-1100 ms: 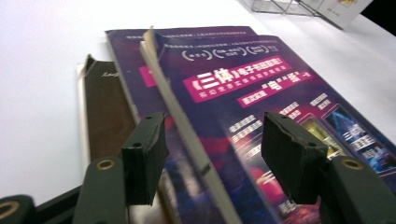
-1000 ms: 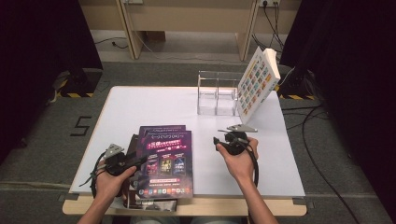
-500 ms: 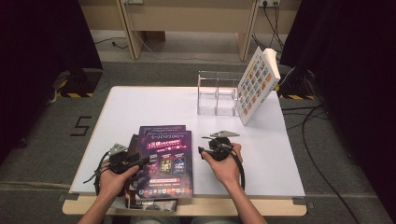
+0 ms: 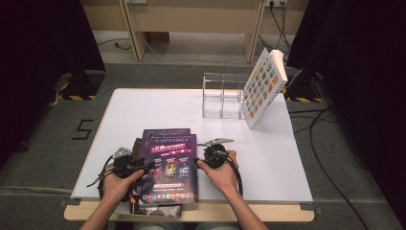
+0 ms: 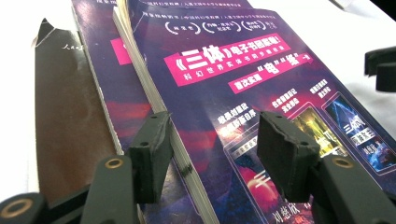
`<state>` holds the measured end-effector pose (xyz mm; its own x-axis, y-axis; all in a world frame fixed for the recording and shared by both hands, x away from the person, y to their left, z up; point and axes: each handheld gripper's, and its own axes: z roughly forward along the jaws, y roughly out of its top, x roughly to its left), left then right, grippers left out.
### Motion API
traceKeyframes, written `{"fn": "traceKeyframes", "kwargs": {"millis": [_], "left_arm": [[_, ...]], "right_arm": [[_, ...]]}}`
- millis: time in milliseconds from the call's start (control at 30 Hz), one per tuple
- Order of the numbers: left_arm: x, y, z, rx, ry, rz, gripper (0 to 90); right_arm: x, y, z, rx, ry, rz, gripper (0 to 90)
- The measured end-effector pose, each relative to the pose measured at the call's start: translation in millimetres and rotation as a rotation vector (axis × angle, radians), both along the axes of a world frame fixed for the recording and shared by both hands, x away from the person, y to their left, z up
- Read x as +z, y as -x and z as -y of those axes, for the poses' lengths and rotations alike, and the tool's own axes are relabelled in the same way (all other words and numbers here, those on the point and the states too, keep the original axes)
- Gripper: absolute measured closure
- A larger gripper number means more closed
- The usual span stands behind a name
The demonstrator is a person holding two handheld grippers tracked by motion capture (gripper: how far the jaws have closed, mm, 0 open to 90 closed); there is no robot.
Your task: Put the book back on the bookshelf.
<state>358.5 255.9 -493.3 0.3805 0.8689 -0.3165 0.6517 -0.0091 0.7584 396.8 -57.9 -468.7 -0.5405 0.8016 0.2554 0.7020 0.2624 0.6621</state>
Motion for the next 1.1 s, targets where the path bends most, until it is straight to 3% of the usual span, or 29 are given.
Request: {"fn": "traceKeyframes", "kwargs": {"millis": [100, 300, 600, 667, 1100], "left_arm": [[-0.1, 0.3, 0.3, 0.001, -0.005, 0.002, 44.7], [0.2, -0.2, 0.0, 0.000, -0.006, -0.001, 45.7], [0.5, -0.2, 0.5, -0.005, -0.018, 0.001, 46.2], [0.6, -0.4, 0.4, -0.007, -0.020, 0.001, 46.4], [1.1, -0.9, 0.4, -0.012, -0.027, -0.001, 46.9]], "right_arm": [[-3.6, -1.1, -3.1, -0.004, -0.028, -0.046, 49.7], [-8.7, -3.2, -6.5, 0.024, -0.023, -0.049, 49.7], [-12.7, -4.1, -9.0, 0.022, -0.053, -0.114, 49.6], [-13.7, -5.5, -8.1, 0.033, -0.053, -0.100, 49.6], [-15.3, -7.9, -9.8, 0.037, -0.077, -0.138, 48.7]]}}
